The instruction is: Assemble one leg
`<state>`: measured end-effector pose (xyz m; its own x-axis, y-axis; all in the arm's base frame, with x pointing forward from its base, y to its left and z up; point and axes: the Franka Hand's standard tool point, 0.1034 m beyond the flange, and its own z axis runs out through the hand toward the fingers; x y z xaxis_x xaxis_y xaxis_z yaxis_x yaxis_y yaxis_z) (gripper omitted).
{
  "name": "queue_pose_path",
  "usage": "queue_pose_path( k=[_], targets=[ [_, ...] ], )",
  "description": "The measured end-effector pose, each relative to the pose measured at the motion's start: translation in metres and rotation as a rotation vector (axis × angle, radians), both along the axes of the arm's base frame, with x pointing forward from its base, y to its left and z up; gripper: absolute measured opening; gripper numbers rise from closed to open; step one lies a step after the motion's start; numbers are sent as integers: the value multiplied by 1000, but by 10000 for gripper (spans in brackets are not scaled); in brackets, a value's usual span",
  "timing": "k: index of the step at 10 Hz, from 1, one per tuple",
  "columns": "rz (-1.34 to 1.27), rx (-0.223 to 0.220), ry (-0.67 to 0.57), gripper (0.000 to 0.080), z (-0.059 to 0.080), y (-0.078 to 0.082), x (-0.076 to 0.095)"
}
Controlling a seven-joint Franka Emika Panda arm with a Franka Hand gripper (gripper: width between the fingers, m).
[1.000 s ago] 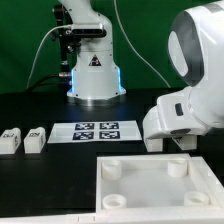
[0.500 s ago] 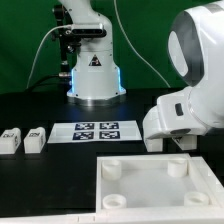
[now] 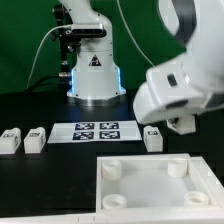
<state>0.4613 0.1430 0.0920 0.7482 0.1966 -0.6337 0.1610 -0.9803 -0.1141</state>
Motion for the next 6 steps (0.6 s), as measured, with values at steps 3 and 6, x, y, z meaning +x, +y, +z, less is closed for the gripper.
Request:
queue_pose_path(
  k=[3,6],
  targets=[
    [-34,33,-344,291,44,-16,23],
    [-53,71,-638,291,45,-17,34]
  ],
)
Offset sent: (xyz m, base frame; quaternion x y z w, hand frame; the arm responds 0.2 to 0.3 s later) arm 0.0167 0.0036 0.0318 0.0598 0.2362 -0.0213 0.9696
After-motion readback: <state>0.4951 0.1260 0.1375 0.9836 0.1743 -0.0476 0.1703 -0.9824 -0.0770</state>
